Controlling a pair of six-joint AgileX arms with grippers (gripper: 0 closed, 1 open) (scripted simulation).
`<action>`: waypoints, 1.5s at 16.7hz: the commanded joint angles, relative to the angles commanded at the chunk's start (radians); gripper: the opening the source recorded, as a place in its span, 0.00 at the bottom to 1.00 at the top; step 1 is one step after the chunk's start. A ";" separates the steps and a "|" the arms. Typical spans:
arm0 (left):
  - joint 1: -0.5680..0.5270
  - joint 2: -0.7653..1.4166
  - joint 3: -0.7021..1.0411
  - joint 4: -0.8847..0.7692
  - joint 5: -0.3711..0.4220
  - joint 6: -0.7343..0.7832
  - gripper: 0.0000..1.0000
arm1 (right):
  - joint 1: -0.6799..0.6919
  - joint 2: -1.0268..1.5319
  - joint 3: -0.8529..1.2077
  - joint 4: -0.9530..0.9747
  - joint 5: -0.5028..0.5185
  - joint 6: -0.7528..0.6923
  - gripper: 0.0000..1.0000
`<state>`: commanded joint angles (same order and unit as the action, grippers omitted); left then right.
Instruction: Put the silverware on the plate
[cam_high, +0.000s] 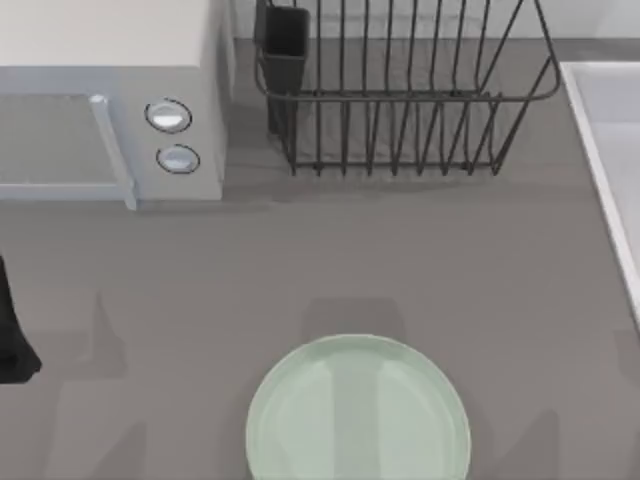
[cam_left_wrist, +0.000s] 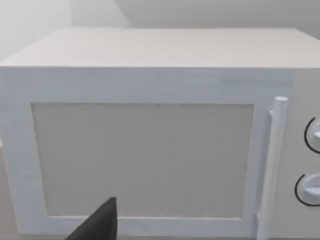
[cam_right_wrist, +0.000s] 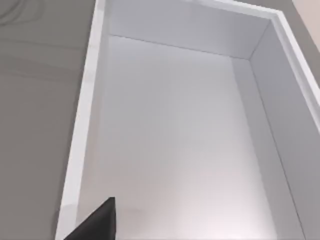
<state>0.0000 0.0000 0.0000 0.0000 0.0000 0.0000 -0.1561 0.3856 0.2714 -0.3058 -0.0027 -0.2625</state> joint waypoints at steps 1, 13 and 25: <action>0.000 0.000 0.000 0.000 0.000 0.000 1.00 | -0.031 0.091 0.052 -0.062 -0.001 -0.051 1.00; 0.000 0.000 0.000 0.000 0.000 0.000 1.00 | -0.356 0.985 0.596 -0.696 0.000 -0.581 1.00; 0.000 0.000 0.000 0.000 0.000 0.000 1.00 | -0.378 1.100 0.576 -0.624 0.000 -0.618 1.00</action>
<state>0.0000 0.0000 0.0000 0.0000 0.0000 0.0000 -0.5341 1.4855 0.8472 -0.9302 -0.0029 -0.8806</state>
